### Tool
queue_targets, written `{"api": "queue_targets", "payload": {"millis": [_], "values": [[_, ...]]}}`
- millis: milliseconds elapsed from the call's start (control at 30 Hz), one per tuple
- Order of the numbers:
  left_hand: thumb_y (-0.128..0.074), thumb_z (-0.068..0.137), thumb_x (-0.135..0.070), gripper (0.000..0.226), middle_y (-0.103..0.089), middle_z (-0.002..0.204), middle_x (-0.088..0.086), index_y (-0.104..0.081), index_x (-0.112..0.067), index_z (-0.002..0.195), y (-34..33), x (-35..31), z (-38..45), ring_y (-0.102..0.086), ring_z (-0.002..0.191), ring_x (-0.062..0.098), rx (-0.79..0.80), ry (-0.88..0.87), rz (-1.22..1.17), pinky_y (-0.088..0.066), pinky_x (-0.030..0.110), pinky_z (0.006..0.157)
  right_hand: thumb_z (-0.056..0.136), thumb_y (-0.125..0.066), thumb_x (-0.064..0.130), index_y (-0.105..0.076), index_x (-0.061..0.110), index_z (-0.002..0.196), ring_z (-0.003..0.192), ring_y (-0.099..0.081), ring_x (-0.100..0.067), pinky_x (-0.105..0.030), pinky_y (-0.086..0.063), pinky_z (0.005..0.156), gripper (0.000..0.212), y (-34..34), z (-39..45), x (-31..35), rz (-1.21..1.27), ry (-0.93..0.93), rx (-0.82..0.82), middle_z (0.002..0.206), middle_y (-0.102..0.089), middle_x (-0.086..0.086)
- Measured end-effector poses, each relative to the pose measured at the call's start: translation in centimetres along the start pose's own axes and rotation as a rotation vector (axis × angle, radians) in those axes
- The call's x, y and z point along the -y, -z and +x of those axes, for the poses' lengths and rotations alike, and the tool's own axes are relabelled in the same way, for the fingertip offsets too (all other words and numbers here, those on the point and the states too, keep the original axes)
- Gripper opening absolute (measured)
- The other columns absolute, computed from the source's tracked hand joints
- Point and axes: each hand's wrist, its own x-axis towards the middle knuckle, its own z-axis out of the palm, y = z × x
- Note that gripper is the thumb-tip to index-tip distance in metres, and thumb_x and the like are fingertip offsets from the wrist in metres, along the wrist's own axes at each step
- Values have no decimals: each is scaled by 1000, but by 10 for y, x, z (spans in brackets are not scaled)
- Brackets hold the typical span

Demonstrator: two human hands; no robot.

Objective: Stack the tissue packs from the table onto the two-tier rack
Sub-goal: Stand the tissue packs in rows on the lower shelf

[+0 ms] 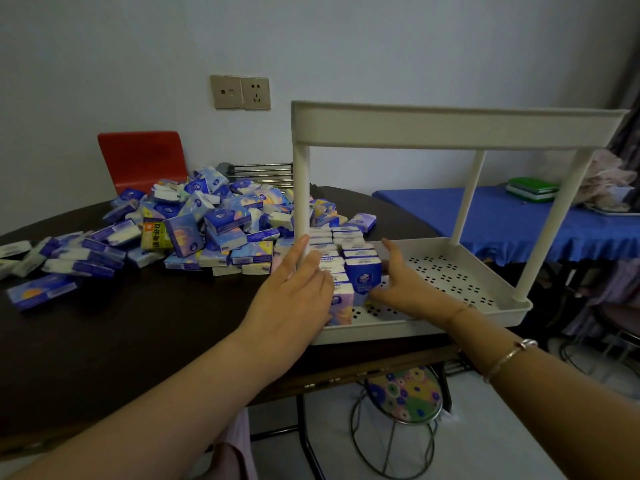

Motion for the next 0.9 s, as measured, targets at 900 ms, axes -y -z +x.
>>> {"api": "queue_targets", "payload": {"millis": [900], "values": [[-85, 66, -30, 56, -68, 115, 11, -67, -10, 115, 2, 3, -13, -54, 122, 31, -115, -7, -40, -20, 52, 110, 87, -61, 20, -48, 14, 126, 116, -50, -16, -29, -45, 94, 42, 3, -41, 24, -357, 78, -252, 128, -54, -4]]}}
